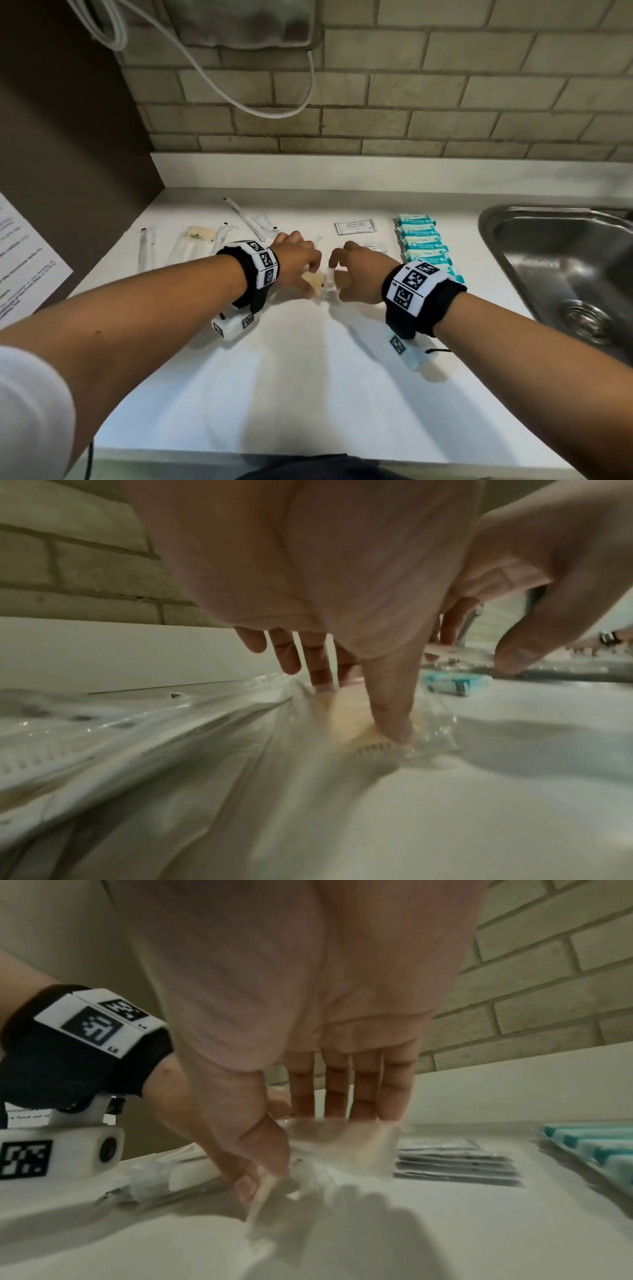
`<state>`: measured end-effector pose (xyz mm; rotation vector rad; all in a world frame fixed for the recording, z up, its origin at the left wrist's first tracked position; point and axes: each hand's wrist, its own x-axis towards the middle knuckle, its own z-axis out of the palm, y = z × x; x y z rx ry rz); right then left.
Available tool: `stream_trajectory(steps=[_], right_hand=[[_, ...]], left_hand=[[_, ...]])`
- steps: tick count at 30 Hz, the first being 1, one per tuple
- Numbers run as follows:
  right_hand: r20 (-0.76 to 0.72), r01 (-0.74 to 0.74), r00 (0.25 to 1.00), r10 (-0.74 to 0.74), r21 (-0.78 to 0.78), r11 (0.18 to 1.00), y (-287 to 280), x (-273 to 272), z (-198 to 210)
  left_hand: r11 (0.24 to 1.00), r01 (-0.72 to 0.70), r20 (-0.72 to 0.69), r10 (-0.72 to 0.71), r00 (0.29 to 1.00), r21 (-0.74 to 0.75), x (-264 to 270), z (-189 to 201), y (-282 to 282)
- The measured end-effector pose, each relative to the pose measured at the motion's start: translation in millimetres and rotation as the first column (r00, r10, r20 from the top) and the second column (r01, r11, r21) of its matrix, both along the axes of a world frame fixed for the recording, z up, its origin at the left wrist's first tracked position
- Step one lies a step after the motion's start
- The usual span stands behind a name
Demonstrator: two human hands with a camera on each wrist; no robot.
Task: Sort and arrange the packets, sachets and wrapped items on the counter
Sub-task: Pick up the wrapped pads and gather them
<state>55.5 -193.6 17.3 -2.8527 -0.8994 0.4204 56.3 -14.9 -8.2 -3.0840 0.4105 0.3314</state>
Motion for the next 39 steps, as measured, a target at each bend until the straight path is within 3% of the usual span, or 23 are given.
stream_trajectory(steps=[3,8,11,15,21,27,32,35,37,39], right_hand=[[0.092,-0.024,0.996,0.017,0.08,0.997,5.6,4.6,8.3],[0.22,-0.062,0.975,0.024,0.167,0.984,26.5,13.8,19.7],[0.24,-0.094,0.97,0.048,0.186,0.978,46.9,18.5,24.1],[0.278,-0.144,0.957,0.077,0.23,0.962,77.7,25.5,25.0],[0.311,-0.271,0.936,0.166,0.33,0.904,138.8,30.1,33.5],[0.285,-0.401,0.907,0.309,0.367,0.839,197.9,24.1,36.2],[0.22,-0.36,0.93,0.295,0.38,0.852,208.2,28.3,21.8],[0.047,-0.413,0.911,0.411,0.152,0.898,197.1,26.1,7.4],[-0.09,-0.518,0.854,0.513,-0.056,0.853,189.8,16.5,-3.7],[-0.143,-0.563,0.825,0.547,-0.121,0.817,182.3,8.1,-14.8]], left_hand=[[0.961,-0.119,-0.036,0.113,0.993,-0.251,3.7,11.3,9.9],[0.814,-0.224,-0.12,0.19,0.975,-0.537,3.0,28.2,33.5],[0.6,-0.344,-0.213,0.281,0.936,-0.722,-3.7,36.7,49.5],[0.359,-0.453,-0.315,0.382,0.869,-0.816,-7.9,54.3,79.2],[0.157,-0.519,-0.403,0.461,0.791,-0.84,-29.9,81.3,127.3],[0.167,-0.537,-0.4,0.496,0.771,-0.827,-50.7,74.4,166.6],[0.132,-0.538,-0.382,0.566,0.73,-0.833,-62.3,64.8,199.8],[0.131,-0.54,-0.367,0.601,0.71,-0.831,-65.8,60.3,212.5],[0.135,-0.539,-0.357,0.613,0.704,-0.832,-65.4,57.1,216.7],[0.165,-0.544,-0.35,0.606,0.714,-0.823,-64.4,53.1,216.6]])
